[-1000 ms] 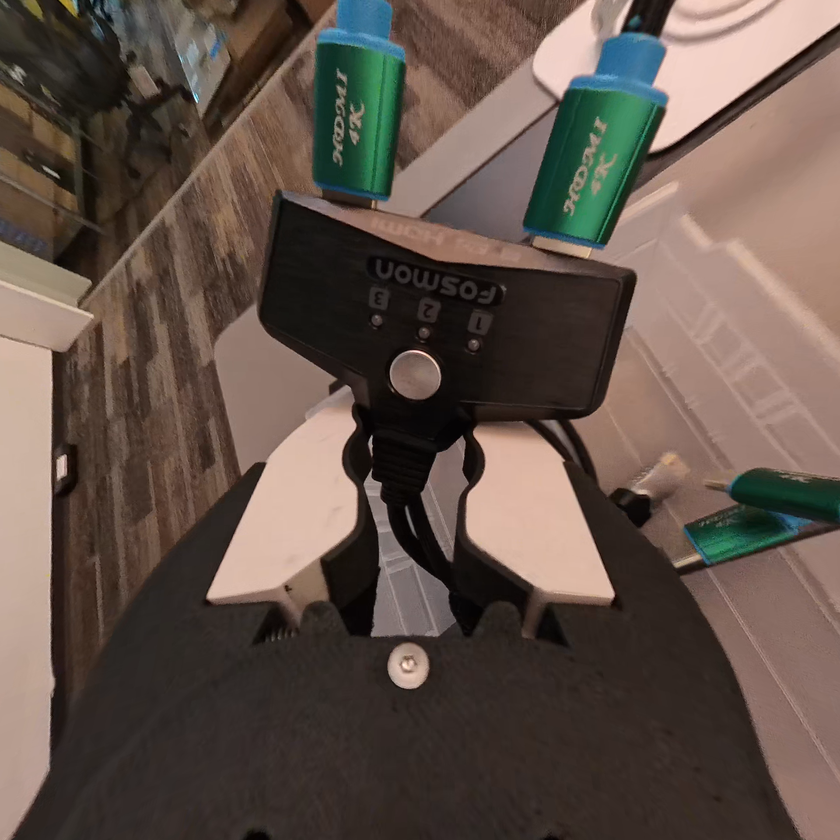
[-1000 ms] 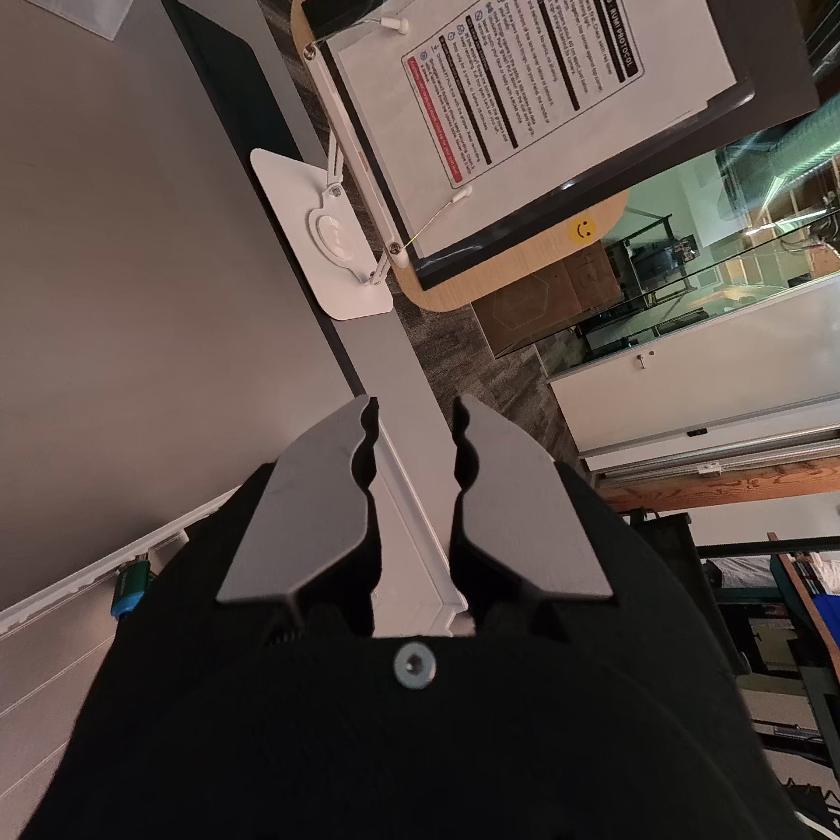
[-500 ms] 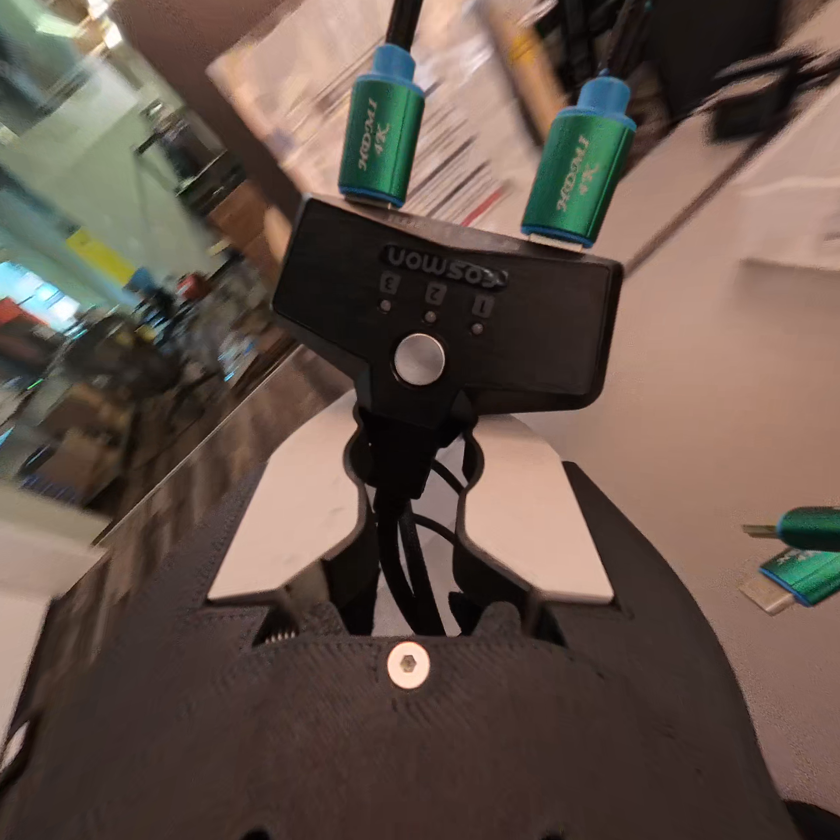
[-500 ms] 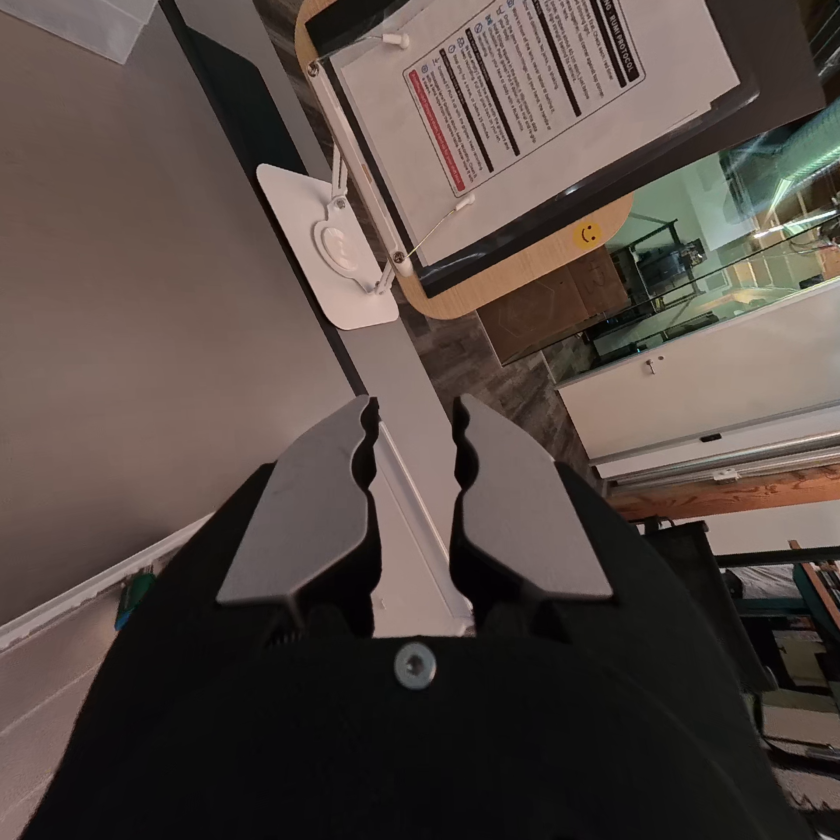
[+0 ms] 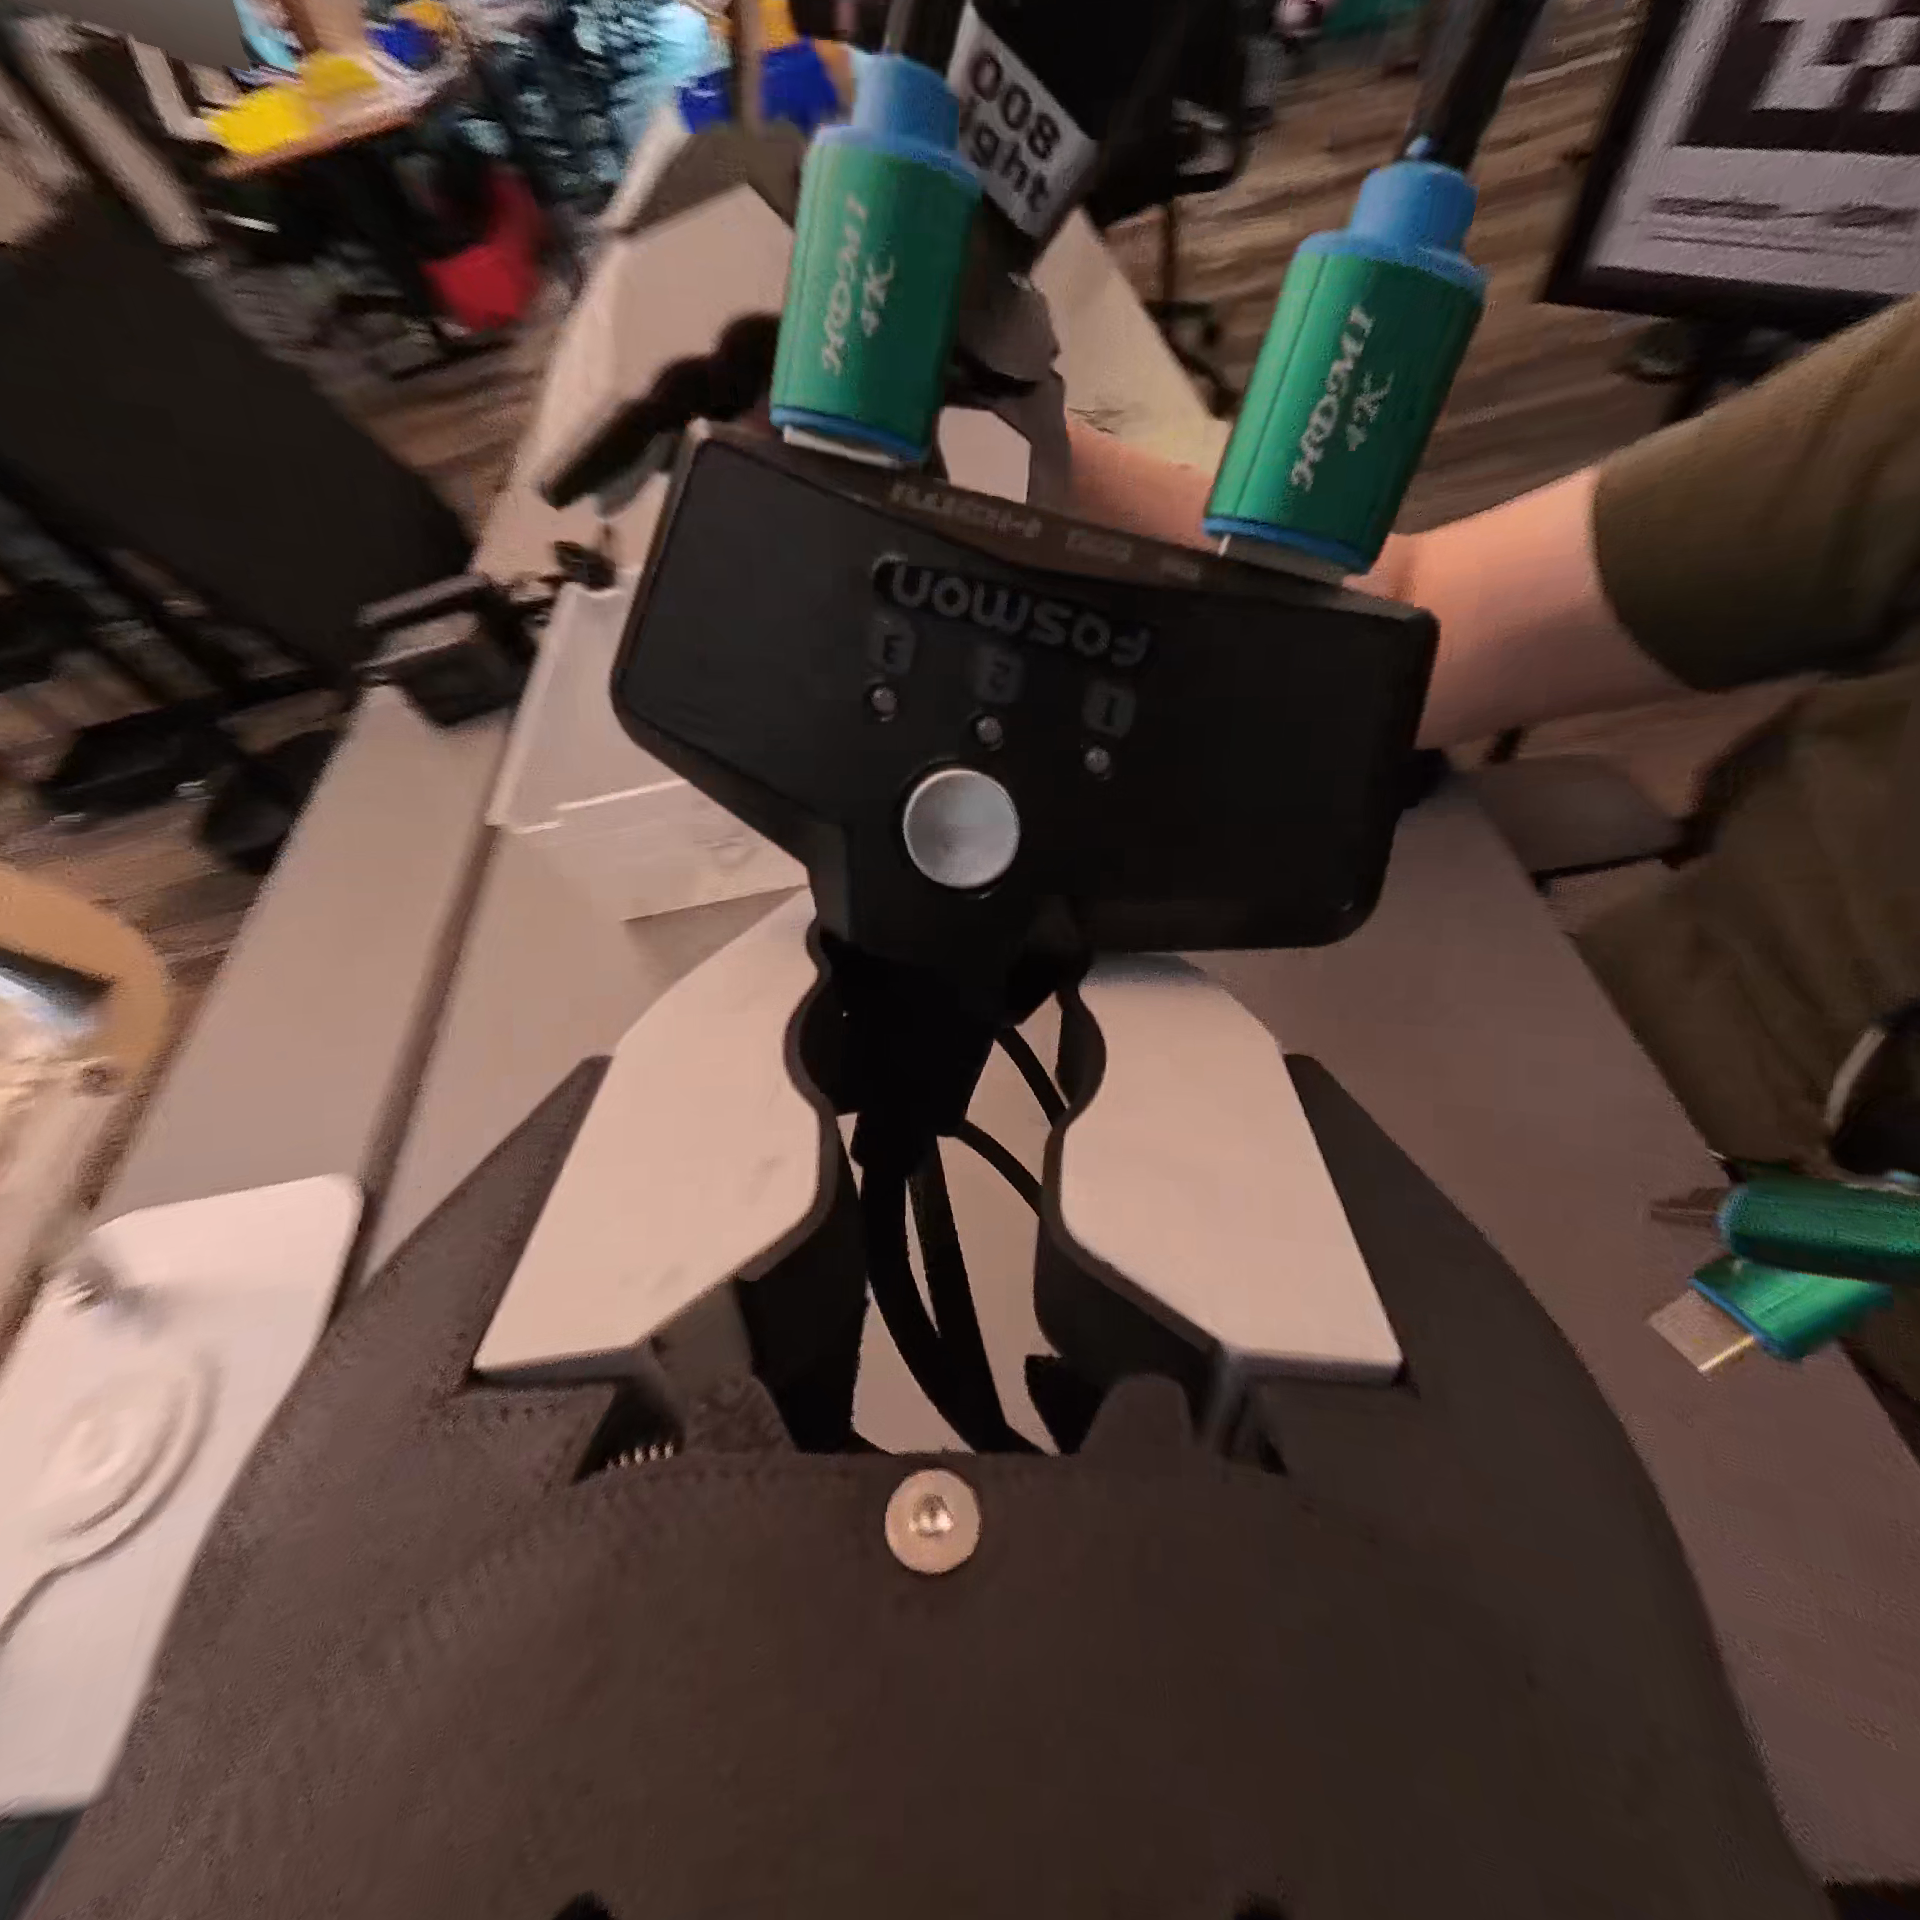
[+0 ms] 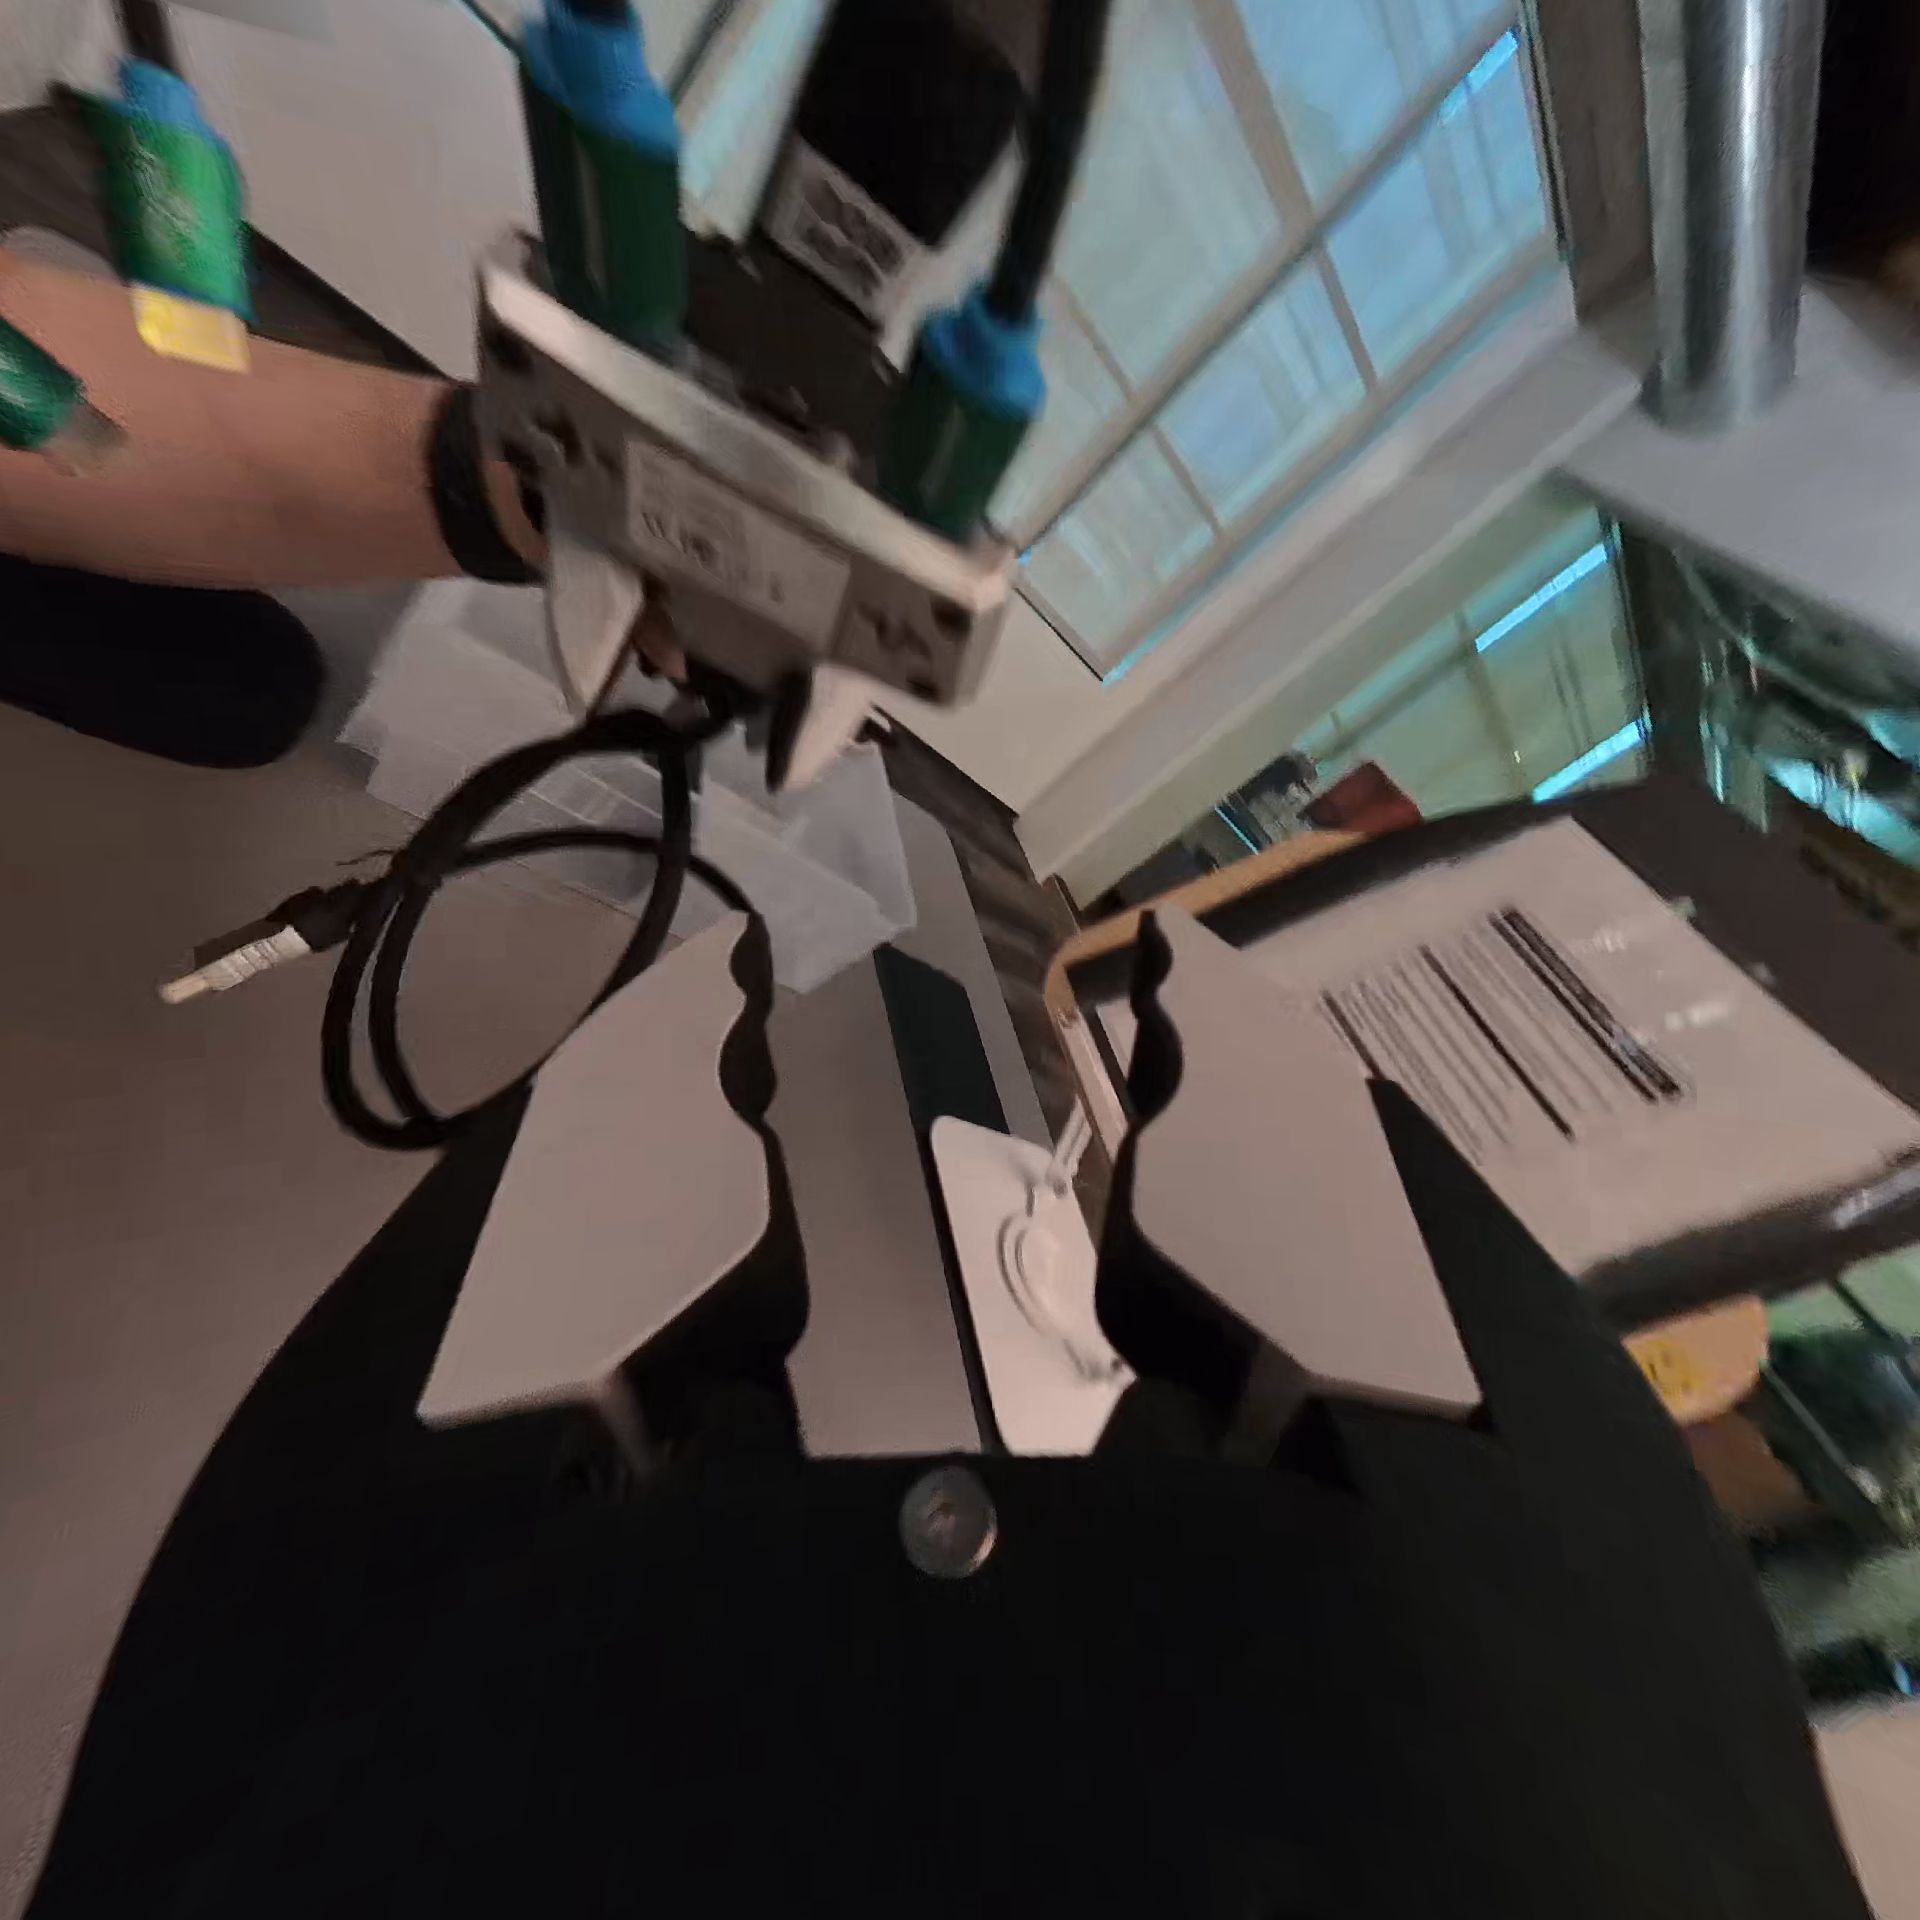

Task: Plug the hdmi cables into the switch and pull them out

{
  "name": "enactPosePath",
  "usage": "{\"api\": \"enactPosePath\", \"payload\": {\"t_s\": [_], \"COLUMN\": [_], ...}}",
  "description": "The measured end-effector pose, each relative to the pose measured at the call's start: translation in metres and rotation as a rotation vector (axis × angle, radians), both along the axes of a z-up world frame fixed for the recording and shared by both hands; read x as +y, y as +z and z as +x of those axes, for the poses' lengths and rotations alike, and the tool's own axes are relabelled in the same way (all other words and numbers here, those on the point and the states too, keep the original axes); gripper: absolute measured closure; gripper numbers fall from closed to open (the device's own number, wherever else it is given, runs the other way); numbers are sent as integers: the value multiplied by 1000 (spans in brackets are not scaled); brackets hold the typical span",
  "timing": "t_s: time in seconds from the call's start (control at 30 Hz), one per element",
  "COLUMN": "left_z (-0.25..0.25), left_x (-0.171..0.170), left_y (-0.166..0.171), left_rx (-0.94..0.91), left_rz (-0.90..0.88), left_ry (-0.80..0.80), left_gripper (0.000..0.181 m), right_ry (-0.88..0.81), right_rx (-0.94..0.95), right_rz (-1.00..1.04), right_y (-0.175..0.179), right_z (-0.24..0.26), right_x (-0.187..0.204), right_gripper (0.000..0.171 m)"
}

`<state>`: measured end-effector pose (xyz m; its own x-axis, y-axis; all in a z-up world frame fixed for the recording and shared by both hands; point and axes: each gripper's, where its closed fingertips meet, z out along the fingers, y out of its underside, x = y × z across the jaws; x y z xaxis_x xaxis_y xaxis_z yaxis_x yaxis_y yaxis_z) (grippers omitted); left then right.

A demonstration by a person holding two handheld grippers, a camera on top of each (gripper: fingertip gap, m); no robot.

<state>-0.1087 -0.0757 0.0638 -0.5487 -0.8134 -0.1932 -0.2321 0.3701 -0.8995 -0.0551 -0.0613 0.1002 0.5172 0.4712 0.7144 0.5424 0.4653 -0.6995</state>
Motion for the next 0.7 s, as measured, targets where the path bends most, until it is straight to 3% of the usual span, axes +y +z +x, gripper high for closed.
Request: {"api": "enactPosePath", "payload": {"t_s": [0.23,0.4,0.57,0.7], "left_z": [-5,-10,-16,-11], "left_x": [-36,-51,-48,-29], "left_y": [-39,-49,-50,-47], "left_rx": [152,193,167,124], "left_rz": [-20,-22,4,82], "left_ry": [-232,-316,-335,-208], "left_gripper": [143,143,140,127], "right_ry": [165,323,303,208], "right_rx": [-126,-214,-377,-507], "right_rz": [-13,-90,-72,9], "right_y": [-15,-33,-41,-38], "right_z": [-53,-74,-76,-75], "right_x": [-23,-44,-48,-45], "right_gripper": [100,132,146,148]}}
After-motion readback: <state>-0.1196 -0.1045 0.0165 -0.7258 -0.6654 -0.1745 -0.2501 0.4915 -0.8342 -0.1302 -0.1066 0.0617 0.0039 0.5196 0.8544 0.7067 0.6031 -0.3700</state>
